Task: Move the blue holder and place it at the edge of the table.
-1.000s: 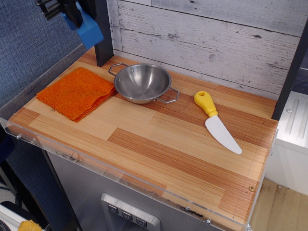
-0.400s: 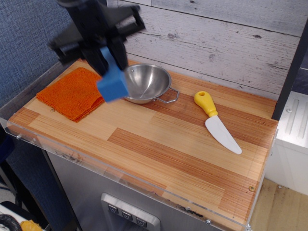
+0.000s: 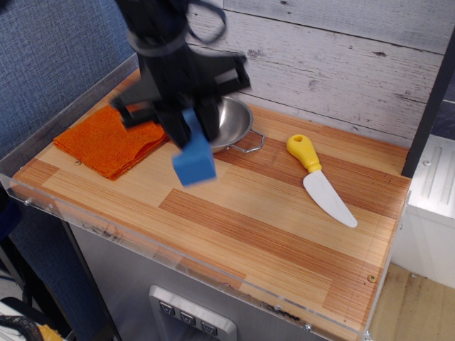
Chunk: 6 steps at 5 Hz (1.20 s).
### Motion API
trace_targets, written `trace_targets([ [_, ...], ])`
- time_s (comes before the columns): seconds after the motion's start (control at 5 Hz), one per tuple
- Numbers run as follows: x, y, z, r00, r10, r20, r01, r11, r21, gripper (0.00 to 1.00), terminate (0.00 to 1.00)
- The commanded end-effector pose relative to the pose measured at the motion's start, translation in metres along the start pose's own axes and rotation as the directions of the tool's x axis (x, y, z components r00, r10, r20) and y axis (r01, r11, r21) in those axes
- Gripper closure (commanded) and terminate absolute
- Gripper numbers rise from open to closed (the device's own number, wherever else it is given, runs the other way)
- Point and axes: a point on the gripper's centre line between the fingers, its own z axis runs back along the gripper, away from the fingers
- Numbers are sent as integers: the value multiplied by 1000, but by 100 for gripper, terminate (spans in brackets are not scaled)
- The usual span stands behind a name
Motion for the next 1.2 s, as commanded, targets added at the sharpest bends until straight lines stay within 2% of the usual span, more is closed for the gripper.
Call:
trace_targets([
  [0.0, -8, 7, -22, 999, -43, -9, 44, 998, 41, 100, 0],
  [0.6, -27, -4, -51, 994, -98, -41, 99, 994, 50, 100, 0],
  [1.0, -37, -7, -66, 987, -131, -97, 137, 989, 55, 100, 0],
])
